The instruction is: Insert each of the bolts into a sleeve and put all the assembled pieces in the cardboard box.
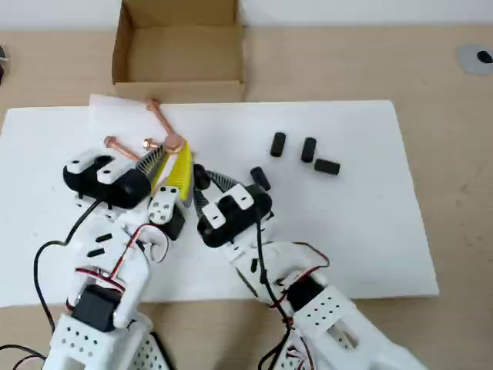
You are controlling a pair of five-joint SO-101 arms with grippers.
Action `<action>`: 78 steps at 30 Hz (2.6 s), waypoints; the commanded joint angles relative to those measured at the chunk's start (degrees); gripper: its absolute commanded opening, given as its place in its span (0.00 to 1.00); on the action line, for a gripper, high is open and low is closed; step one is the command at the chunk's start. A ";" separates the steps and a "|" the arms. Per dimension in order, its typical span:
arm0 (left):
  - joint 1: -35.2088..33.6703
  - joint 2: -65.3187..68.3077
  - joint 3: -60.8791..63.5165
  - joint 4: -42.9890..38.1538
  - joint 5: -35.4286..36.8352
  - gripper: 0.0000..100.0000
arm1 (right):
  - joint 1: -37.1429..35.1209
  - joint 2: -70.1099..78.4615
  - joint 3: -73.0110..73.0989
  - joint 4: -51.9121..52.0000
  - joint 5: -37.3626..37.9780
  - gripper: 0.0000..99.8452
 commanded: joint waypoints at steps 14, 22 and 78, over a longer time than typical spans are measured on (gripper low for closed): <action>-1.41 5.67 -20.22 11.69 6.07 0.01 | -0.31 -1.10 -0.13 -0.09 -0.26 0.01; -1.41 8.22 -26.73 14.59 9.85 0.01 | -0.22 -1.10 -0.13 -0.09 -0.26 0.01; 0.53 15.96 -22.59 16.44 8.62 0.01 | -0.13 -1.10 -0.13 0.00 -0.53 0.01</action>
